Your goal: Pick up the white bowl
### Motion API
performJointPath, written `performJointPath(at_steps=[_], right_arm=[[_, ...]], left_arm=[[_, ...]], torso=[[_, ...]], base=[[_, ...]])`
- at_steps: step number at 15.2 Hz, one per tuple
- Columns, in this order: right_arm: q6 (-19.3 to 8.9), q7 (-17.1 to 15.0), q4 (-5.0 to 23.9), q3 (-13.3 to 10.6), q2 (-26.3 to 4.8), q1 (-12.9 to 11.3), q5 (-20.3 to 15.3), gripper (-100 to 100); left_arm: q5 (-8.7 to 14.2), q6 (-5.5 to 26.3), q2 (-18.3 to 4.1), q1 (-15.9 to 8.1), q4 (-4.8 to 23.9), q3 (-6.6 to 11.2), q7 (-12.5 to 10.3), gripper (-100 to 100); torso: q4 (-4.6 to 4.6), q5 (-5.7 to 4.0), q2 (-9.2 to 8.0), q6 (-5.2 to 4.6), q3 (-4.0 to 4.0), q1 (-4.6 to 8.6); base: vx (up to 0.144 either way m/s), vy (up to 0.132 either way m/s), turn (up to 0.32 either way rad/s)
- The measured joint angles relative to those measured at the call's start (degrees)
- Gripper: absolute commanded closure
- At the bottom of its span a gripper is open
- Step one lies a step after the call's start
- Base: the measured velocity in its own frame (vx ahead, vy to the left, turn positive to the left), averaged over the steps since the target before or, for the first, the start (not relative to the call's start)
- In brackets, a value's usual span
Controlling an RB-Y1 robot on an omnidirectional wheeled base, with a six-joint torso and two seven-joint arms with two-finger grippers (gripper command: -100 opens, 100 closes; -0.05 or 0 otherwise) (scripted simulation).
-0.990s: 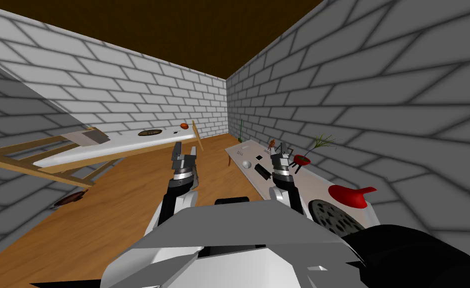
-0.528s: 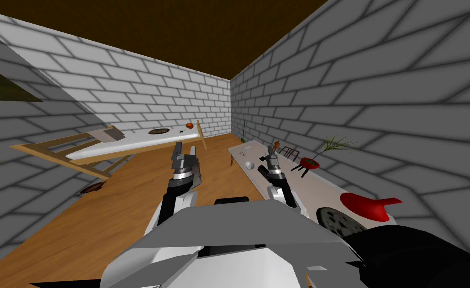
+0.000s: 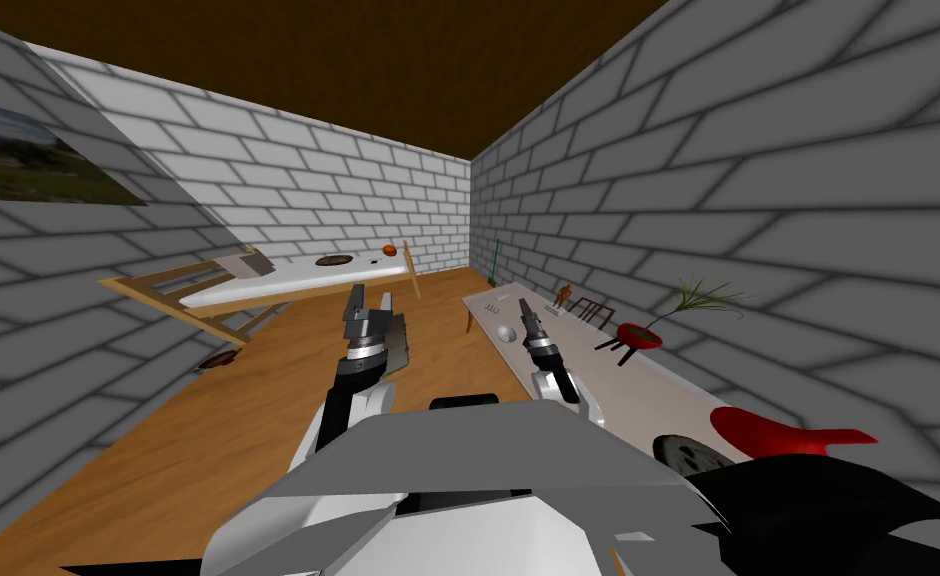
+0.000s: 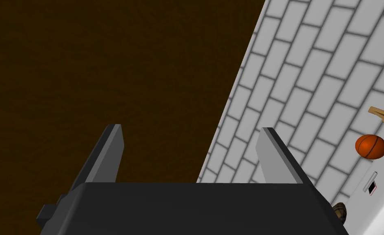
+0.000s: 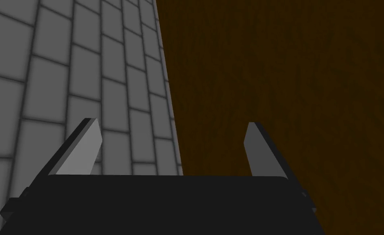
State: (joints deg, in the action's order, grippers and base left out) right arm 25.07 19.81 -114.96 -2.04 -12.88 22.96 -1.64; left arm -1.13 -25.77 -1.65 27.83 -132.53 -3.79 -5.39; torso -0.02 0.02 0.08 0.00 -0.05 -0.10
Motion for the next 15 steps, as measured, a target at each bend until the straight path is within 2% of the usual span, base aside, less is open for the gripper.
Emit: performJointPath(at_steps=[5,15], right_arm=[[0.16,4.26,5.46,-1.41,-2.14,-1.92,-2.24,-100],[0.45,12.64,18.14,-3.69,-6.92,-6.75,-6.71,-100]], left_arm=[[0.00,0.00,0.00,0.00,0.00,0.00,0.00,0],[0.00,0.00,0.00,0.00,0.00,0.00,0.00,0]], torso=[[0.00,0.01,-0.01,0.00,0.00,-0.01],[0.01,-0.01,-0.03,0.01,0.02,0.03]], base=[[0.014,0.028,0.115],[0.012,0.020,0.135]])
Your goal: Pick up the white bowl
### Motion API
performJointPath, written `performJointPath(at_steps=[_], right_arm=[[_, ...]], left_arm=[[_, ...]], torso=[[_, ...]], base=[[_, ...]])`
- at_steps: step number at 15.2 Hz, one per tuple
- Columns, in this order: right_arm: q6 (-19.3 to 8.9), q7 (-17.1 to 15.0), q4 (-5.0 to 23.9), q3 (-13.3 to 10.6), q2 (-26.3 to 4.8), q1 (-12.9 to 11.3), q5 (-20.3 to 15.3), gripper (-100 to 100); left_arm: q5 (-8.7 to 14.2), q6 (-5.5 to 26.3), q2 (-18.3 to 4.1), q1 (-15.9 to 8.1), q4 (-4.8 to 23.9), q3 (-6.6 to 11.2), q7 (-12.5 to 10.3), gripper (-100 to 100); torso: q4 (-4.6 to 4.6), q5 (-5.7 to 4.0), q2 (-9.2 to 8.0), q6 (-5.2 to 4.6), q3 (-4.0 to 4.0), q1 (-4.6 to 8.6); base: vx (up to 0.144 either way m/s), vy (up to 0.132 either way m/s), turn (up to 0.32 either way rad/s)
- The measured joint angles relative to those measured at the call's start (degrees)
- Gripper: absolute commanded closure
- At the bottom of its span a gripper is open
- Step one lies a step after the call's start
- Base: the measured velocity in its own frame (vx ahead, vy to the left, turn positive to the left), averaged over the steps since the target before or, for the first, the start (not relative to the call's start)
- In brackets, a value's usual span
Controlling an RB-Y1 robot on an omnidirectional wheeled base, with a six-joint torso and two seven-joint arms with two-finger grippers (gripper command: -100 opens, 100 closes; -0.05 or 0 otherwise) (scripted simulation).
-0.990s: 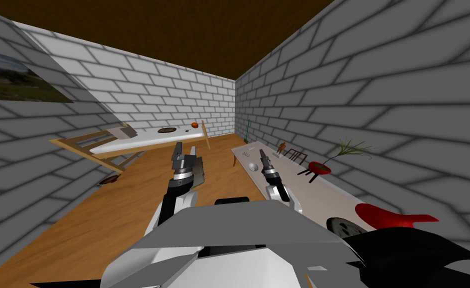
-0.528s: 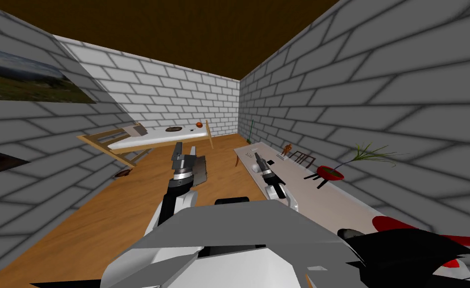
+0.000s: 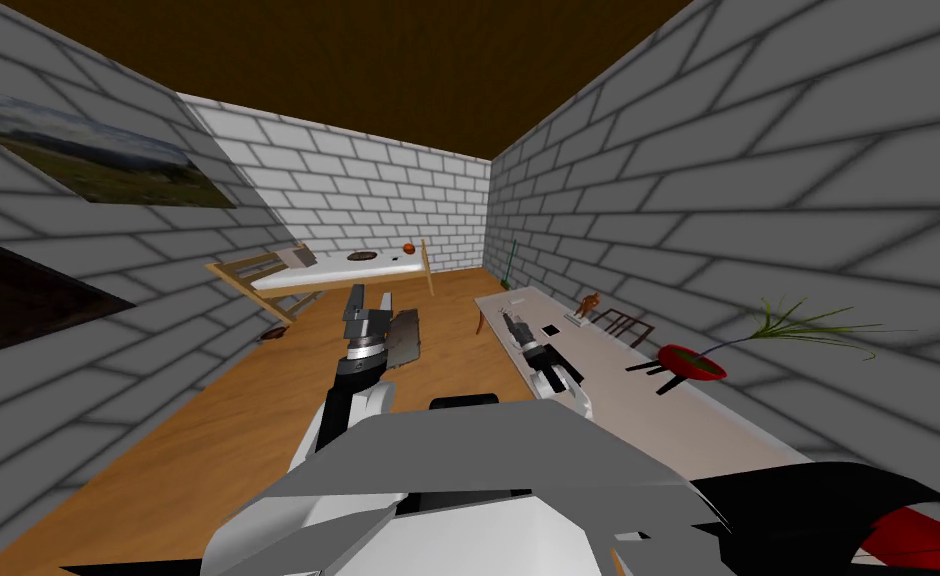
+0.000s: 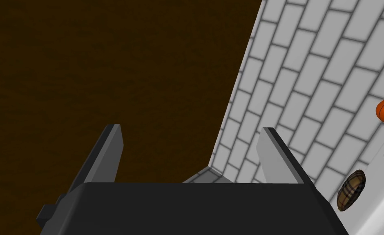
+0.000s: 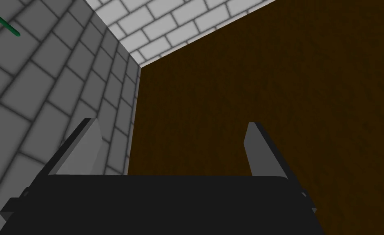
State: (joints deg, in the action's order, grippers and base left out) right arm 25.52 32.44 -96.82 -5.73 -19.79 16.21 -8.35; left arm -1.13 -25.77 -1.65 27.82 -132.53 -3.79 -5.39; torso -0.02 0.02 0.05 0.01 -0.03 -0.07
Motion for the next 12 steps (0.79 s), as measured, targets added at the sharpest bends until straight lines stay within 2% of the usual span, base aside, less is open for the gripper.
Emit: performJointPath(at_steps=[7,12], right_arm=[[0.07,6.72,9.81,-1.98,-3.27,-3.15,-4.01,-100],[-0.70,9.89,14.63,-2.97,-4.68,-4.47,-5.92,-100]], left_arm=[[0.00,0.00,0.00,0.00,0.00,0.00,0.00,0],[0.00,0.00,0.00,0.01,0.00,0.01,0.00,0]], torso=[[0.00,0.00,-0.02,0.00,0.01,0.02],[0.01,-0.01,-0.06,-0.04,0.04,0.06]], base=[[0.007,0.010,0.144],[-0.001,0.001,0.117]])
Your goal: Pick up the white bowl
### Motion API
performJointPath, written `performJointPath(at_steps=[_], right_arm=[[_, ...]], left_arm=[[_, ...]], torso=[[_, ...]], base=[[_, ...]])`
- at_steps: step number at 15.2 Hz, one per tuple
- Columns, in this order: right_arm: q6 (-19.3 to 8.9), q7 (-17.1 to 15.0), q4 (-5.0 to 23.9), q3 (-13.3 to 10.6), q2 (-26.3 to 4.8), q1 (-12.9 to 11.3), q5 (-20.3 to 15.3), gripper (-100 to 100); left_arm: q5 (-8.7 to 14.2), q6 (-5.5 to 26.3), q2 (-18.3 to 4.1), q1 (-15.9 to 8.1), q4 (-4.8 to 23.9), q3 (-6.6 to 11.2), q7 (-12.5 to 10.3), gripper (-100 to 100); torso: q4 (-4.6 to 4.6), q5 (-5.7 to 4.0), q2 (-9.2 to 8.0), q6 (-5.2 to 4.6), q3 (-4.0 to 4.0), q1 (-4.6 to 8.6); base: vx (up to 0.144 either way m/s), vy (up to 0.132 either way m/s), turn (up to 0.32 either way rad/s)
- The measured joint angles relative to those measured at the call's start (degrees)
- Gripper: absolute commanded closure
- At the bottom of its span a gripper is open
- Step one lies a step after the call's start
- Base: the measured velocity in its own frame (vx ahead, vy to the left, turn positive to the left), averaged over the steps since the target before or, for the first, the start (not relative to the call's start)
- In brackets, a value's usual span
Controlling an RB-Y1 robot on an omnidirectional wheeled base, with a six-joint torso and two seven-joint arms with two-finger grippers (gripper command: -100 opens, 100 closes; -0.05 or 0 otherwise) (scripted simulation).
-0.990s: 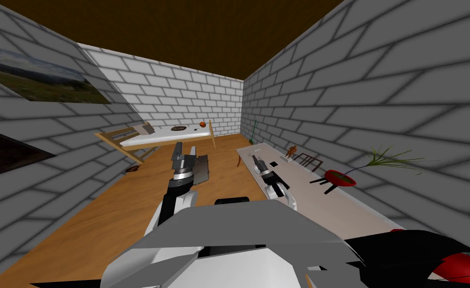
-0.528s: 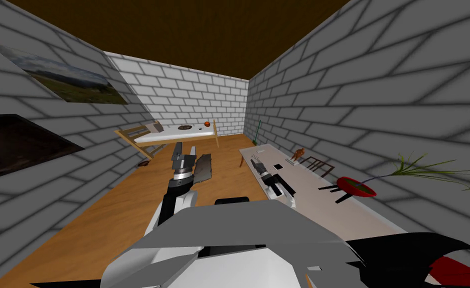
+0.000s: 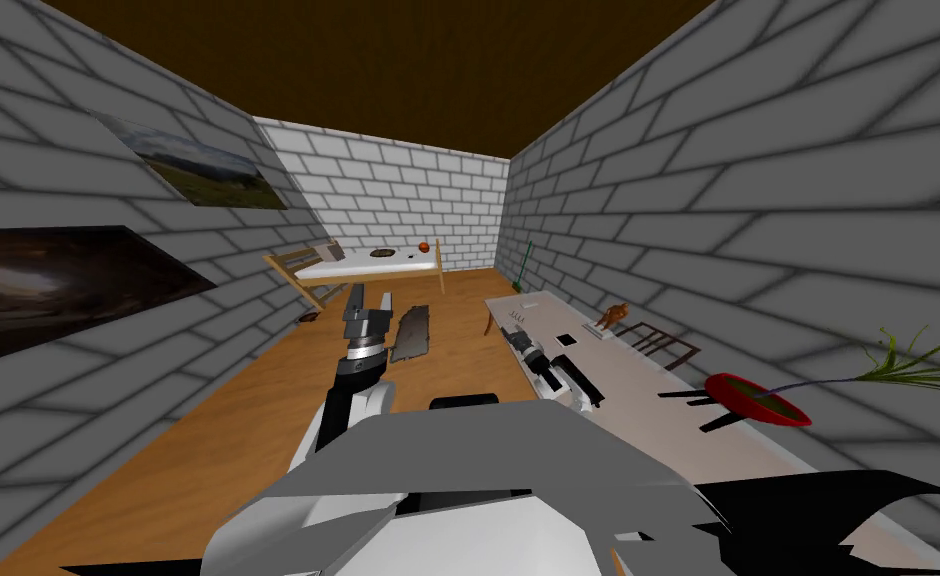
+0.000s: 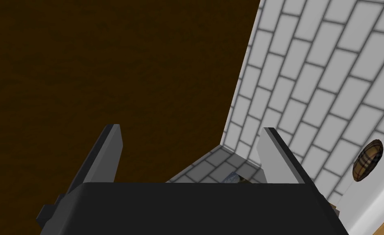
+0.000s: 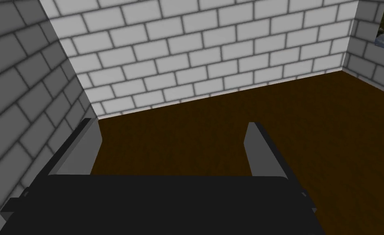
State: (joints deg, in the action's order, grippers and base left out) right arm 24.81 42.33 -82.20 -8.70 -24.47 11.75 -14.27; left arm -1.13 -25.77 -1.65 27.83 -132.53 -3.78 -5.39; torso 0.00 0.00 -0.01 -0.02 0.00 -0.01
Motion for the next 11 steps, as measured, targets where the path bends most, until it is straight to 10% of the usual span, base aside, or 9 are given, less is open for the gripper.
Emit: performJointPath(at_steps=[11], right_arm=[[-0.19,6.59,11.42,-2.02,-4.15,-2.45,-4.83,-100]], left_arm=[[0.00,0.00,0.00,-0.01,0.00,0.00,0.00,0]], torso=[[0.01,0.00,-0.04,0.05,0.03,0.03]], base=[[-0.008,-0.008,0.143]])
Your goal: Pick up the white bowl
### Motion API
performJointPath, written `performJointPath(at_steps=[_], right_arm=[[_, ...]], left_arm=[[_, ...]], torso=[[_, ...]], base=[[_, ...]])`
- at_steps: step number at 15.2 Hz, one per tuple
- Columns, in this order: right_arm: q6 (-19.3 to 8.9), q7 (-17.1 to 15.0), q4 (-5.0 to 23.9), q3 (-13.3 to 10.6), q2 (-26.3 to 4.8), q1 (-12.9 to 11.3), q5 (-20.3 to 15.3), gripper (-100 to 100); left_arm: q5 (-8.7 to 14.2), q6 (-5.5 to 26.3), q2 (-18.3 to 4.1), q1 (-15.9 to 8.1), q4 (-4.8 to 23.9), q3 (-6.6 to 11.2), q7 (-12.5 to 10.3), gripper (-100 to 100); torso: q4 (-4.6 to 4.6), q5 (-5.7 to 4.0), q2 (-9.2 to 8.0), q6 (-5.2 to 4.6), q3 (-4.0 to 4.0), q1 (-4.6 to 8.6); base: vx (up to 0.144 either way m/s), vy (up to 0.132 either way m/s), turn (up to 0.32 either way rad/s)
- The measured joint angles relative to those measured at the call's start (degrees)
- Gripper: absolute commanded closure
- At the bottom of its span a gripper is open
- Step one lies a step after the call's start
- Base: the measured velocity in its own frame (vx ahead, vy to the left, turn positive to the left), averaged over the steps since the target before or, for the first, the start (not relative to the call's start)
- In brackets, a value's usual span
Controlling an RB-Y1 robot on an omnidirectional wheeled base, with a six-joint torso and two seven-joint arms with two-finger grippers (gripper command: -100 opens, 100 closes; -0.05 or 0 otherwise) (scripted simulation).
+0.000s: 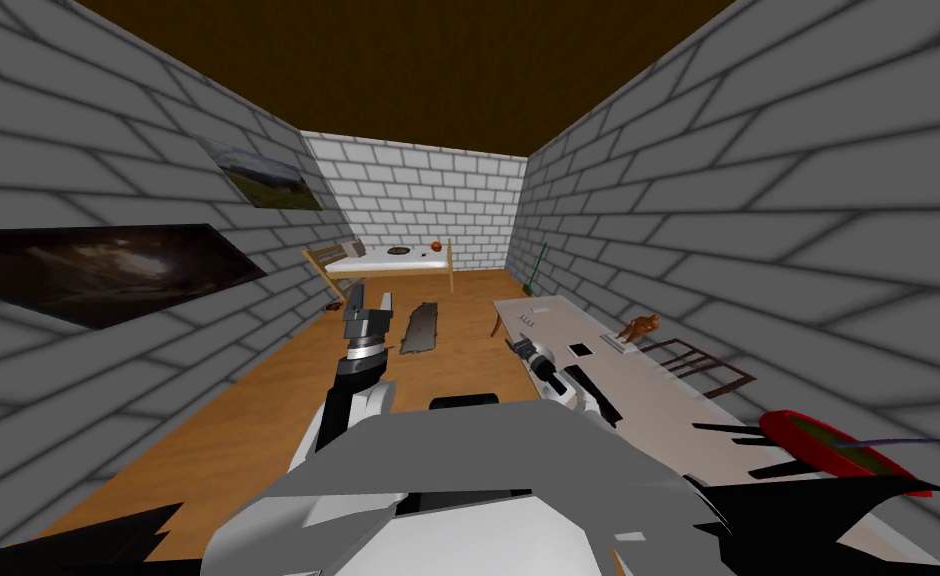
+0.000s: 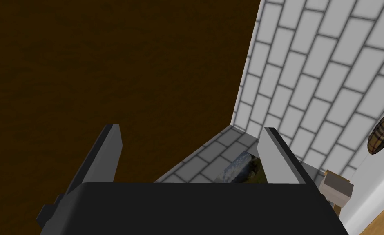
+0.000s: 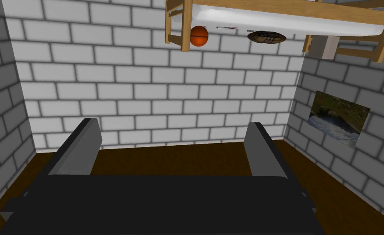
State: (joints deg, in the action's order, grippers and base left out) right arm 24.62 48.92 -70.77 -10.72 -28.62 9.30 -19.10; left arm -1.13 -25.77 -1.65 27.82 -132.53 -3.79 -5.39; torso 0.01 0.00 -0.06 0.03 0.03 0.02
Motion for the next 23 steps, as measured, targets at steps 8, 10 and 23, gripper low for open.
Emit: performJointPath(at_steps=[8,10,23], right_arm=[[-0.87,5.41,10.08,-1.82,-2.77,-1.98,-4.47,-100],[-0.62,6.73,12.18,-1.89,-3.23,-1.81,-5.30,-100],[-0.71,14.70,32.09,-4.24,-7.56,-5.20,-12.84,-100]], left_arm=[[0.00,0.00,0.00,0.00,0.00,0.00,0.00,0],[0.00,0.00,0.00,0.01,0.00,0.01,0.00,0],[0.00,0.00,-0.01,0.00,0.00,0.01,0.00,0]], torso=[[0.01,-0.01,-0.07,-0.01,0.04,0.07],[0.01,-0.01,-0.07,-0.06,0.04,0.07],[0.04,-0.03,-0.19,-0.02,0.11,0.18]], base=[[-0.023,-0.020,0.181],[-0.018,-0.016,0.033],[-0.042,-0.028,0.222]])
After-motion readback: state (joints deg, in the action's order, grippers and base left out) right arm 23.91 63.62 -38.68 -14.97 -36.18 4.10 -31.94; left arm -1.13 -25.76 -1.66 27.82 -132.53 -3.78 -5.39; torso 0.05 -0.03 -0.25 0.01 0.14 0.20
